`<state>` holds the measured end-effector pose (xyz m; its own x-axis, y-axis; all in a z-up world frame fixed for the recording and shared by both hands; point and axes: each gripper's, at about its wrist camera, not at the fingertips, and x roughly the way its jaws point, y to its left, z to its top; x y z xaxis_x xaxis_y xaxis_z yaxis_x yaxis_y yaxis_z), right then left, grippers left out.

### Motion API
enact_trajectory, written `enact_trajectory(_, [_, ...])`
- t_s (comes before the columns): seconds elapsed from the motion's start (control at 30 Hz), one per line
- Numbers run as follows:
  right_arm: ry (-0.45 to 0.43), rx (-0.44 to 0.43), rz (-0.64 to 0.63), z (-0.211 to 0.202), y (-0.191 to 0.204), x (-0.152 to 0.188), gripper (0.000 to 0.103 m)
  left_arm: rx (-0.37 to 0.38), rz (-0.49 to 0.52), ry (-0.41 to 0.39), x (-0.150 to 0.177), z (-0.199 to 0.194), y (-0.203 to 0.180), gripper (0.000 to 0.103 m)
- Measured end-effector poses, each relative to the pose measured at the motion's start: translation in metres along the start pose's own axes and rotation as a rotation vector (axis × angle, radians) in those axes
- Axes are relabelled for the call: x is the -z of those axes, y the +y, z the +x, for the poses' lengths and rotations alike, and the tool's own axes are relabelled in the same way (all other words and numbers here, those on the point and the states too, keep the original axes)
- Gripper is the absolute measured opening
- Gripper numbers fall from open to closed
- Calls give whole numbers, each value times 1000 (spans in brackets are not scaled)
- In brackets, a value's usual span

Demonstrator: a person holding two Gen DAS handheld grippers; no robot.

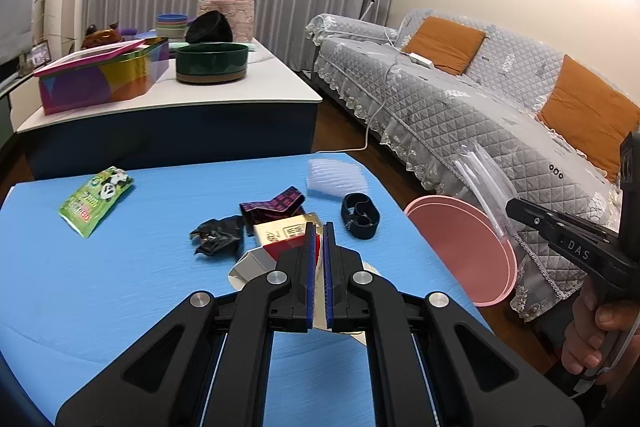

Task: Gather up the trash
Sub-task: 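Carry the carton and straw bag over the pink bin with both tools, then open both tools to drop the carton and straw bag into the bin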

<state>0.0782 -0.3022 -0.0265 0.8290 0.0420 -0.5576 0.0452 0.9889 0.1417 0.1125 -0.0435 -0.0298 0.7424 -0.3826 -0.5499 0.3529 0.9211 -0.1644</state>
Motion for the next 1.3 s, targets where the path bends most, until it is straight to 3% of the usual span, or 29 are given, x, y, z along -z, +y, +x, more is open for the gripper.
enact_trajectory(0.7, [-25, 109, 167, -16, -83, -8, 7, 95, 93, 34, -22, 35, -78, 3])
enact_trajectory(1.3, [-45, 139, 244, -14, -126, -18, 7, 174, 195, 66, -42, 90, -157, 3])
